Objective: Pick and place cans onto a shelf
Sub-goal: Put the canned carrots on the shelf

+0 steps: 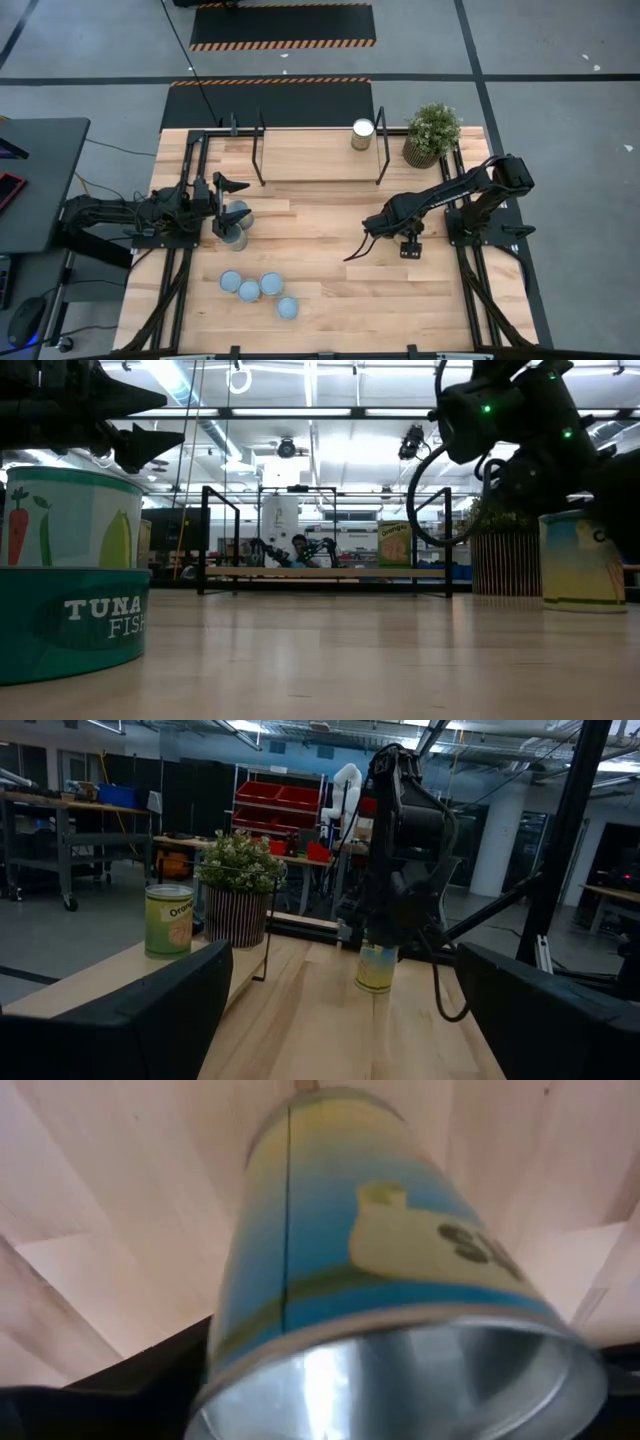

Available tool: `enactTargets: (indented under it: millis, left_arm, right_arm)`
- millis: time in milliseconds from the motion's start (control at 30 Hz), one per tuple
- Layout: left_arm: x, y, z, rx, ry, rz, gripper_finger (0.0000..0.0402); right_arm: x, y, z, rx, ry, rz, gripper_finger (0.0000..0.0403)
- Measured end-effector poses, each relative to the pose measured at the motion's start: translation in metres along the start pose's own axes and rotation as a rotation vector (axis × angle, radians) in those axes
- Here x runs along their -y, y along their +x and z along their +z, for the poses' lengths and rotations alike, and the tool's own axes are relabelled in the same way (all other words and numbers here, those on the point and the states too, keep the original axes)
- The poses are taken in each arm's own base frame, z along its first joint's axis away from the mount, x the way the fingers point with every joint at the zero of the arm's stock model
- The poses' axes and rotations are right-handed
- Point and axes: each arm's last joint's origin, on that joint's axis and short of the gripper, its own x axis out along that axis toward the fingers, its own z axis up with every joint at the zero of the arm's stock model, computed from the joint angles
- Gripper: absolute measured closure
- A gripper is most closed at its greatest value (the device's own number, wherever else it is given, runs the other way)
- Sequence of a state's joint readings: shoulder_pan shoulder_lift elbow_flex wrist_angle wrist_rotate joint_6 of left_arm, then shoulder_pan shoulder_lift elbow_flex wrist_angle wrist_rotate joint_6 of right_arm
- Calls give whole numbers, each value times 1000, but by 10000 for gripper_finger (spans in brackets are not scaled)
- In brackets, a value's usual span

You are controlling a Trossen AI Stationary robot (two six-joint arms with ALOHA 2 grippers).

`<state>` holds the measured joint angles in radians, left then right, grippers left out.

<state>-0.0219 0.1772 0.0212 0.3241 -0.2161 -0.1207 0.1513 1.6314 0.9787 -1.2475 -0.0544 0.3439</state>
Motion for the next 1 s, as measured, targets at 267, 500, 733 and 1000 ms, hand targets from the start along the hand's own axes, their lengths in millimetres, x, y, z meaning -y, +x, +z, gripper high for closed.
enactTargets:
  millis: [267, 500, 733, 1000]
  left_arm:
    - [0, 0, 0, 0, 0, 0, 15]
    - [0, 0, 0, 0, 0, 0, 15]
    - [0, 0, 1, 14, -3, -1, 15]
    - [0, 0, 2, 16, -1, -2, 15]
  right_arm:
    - [-1, 0, 3, 29, -1, 11, 83]
    - [4, -3, 7, 51, 57, 26, 93]
    - [20, -45, 28, 232, 274, 20, 91]
    - [29, -85, 66, 274, 312, 18, 91]
